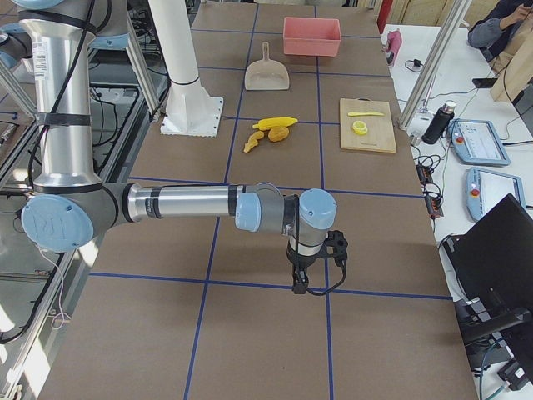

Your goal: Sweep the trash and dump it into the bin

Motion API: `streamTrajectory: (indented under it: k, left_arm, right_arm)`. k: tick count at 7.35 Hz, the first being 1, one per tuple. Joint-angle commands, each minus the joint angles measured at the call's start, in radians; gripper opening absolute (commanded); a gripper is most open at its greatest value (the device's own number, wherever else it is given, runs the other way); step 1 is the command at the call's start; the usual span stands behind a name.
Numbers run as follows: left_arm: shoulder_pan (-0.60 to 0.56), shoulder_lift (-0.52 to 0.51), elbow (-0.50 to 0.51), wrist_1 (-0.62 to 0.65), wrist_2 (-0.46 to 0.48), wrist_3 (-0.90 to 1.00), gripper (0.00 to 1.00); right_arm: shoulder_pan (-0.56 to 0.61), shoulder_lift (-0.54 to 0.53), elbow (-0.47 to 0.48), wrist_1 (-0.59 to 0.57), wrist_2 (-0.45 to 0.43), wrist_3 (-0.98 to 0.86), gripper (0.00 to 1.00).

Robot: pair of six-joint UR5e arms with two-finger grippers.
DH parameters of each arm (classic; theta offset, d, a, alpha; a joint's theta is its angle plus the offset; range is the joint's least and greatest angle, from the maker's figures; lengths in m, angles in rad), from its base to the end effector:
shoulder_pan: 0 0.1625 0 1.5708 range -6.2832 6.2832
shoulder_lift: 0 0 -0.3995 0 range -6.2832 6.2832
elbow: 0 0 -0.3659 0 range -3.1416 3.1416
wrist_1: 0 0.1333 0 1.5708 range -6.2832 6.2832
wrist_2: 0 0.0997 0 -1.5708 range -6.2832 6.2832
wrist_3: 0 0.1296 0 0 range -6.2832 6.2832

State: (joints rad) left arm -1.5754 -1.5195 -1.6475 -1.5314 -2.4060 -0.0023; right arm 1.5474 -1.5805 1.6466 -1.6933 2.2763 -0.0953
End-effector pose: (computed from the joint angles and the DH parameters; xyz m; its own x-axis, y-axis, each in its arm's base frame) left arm -0.0393 -0.4436 0.6405 0.6710 -0.0158 -0.7413 0.0061 0.9999 -0.0157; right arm 0.0386 -0.4562 0.6419 0.7563 -0.0763 0.6498 0.0958 0.9954 0.0055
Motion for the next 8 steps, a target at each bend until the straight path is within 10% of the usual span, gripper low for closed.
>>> streamTrajectory:
  k: [1, 8]
  left_arm:
    - [0.000, 0.001, 0.000, 0.000, 0.001, -0.001, 0.99]
    - [0.000, 0.001, 0.000, 0.000, 0.001, -0.001, 0.99]
  right_arm:
    - [0.000, -0.016, 0.019, -0.003, 0.000, 0.000, 1.00]
    - [0.000, -0.039, 0.060, 0.004, -0.003, 0.002, 1.00]
